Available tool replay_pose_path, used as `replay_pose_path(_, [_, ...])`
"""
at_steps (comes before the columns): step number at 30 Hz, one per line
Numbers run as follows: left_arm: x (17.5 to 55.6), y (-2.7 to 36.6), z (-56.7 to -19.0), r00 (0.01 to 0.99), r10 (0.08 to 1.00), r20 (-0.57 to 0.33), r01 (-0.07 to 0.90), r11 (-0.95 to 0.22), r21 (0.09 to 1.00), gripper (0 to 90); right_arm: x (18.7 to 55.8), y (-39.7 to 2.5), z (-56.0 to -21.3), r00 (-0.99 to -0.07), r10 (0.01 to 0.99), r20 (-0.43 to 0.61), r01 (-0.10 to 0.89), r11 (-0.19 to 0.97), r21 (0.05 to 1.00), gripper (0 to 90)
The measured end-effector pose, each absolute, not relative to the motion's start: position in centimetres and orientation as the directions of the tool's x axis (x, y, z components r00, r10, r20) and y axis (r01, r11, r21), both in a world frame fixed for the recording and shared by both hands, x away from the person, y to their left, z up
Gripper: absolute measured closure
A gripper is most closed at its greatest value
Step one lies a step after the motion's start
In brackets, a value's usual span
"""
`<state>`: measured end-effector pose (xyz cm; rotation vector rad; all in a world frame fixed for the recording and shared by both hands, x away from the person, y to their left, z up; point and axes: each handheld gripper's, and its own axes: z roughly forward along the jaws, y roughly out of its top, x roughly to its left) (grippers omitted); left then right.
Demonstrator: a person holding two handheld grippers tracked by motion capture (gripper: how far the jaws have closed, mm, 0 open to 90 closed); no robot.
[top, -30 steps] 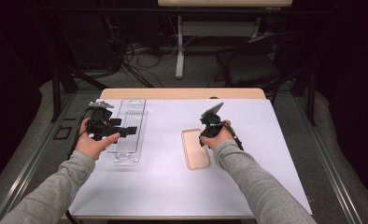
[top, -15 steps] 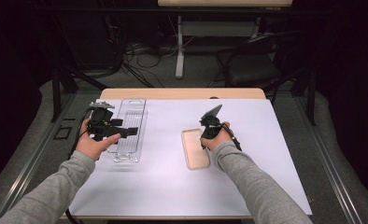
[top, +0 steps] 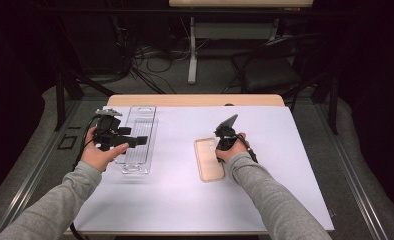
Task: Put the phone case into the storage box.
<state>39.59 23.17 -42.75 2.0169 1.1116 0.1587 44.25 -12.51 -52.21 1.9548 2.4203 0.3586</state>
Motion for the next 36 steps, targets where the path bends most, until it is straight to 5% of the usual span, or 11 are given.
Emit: replay_pose_path(36, [39.64,23.36,-42.79,0.595,0.763,-0.252,0.656,-0.280,0.701,15.8,44.39,-12.68,-52.62,-0.159,0.973,0.165,0.979,0.134,0.153,85.9])
